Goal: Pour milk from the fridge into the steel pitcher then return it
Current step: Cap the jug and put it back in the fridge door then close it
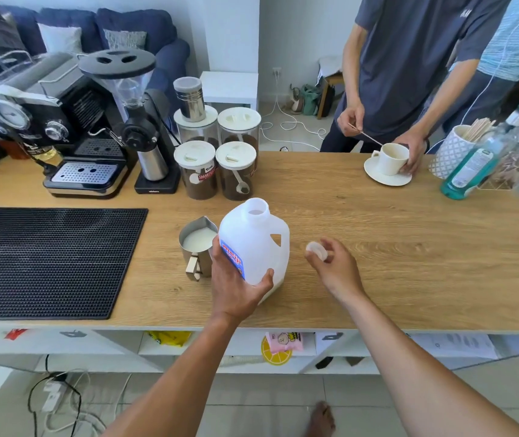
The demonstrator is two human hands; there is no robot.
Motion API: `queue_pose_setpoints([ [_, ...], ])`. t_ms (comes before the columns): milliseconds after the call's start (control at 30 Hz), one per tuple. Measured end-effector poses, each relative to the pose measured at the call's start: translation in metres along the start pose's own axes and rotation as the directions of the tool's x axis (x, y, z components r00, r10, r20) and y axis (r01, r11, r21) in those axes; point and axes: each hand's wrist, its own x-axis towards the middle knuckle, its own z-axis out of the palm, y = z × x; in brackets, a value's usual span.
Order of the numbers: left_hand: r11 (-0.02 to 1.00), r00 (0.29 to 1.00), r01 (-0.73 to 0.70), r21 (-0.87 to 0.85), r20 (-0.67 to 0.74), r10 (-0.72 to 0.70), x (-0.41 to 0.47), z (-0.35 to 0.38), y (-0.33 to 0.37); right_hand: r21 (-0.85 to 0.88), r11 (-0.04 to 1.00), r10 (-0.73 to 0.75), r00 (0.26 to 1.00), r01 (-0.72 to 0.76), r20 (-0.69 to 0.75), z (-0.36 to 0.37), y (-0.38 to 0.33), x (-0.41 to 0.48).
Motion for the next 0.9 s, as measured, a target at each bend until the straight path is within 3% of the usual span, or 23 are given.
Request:
queue_pose_setpoints([
  [233,1.0,1.0,0.013,0.017,-0.004,-0.013,0.0,-0.002,0.001,0.181,0.956,-0.238,0.971,0.23,0.021,-0.01,-0.075,0.001],
  [467,1.0,1.0,0.014,0.015,0.005,-0.014,0.0,-0.002,-0.001,-0.004,0.904,-0.421,0.892,0.427,0.164,-0.02,-0.111,-0.002],
  [700,1.0,1.0,0.026,0.012,0.008,-0.026,-0.001,-0.003,-0.001,-0.153,0.82,-0.496,0.819,0.551,0.29,-0.023,-0.143,-0.006],
  [900,1.0,1.0,0.017,-0.011,0.016,-0.017,-0.001,-0.005,0.001,-0.168,0.825,-0.439,0.8,0.539,0.409,-0.022,-0.16,-0.012],
])
